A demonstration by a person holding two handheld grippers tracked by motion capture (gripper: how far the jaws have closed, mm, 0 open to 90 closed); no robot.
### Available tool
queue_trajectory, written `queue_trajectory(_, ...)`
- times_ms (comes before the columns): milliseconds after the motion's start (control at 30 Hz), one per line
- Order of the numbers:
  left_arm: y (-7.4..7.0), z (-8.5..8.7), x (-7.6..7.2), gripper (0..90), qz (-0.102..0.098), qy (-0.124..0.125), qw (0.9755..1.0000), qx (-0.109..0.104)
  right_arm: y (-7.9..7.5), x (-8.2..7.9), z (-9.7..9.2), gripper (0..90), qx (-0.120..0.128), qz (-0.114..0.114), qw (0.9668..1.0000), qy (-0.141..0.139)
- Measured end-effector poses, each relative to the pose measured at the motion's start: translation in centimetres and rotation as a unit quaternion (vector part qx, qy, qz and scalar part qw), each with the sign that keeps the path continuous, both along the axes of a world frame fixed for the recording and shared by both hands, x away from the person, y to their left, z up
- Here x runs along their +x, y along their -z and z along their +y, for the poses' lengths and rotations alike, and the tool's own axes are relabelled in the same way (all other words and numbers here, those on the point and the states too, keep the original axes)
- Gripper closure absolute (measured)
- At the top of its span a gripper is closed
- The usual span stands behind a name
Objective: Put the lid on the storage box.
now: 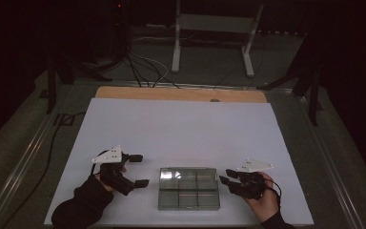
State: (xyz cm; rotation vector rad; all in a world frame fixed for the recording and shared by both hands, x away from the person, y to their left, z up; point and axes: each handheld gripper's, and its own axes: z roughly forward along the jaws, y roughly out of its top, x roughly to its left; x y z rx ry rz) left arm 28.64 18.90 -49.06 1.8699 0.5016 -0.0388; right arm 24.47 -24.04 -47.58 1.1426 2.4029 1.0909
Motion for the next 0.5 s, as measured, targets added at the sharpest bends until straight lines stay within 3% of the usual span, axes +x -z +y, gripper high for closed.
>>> queue_trajectory(167,-0.1,0.1,-0.1,0.7,-0.006,0.0,1.0,0.002,0.0,0.2,-0.2,34.1,0.028,-0.002,0.9995,-0.014)
queue_trajectory(233,-0.1,0.2,-0.3,0.6,-0.006,-0.001,1.0,0.004,-0.2,0.0,-0.4,25.4,0.041,-0.012,0.999,-0.015)
queue_trajectory(400,-0.2,0.3,-0.6,0.6,-0.01,-0.001,0.9999,0.008,-0.5,-0.1,-1.2,2.1,0.077,-0.021,0.996,-0.04)
queue_trajectory(467,-0.2,0.4,-0.8,0.6,-0.011,-0.003,0.9999,0.009,-0.5,-0.1,-1.6,1.2,0.082,-0.024,0.9955,-0.04)
queue_trajectory(500,-0.2,0.5,-0.8,0.6,-0.011,-0.003,0.9999,0.008,-0.5,0.0,-1.9,1.1,0.096,-0.02,0.9943,-0.042)
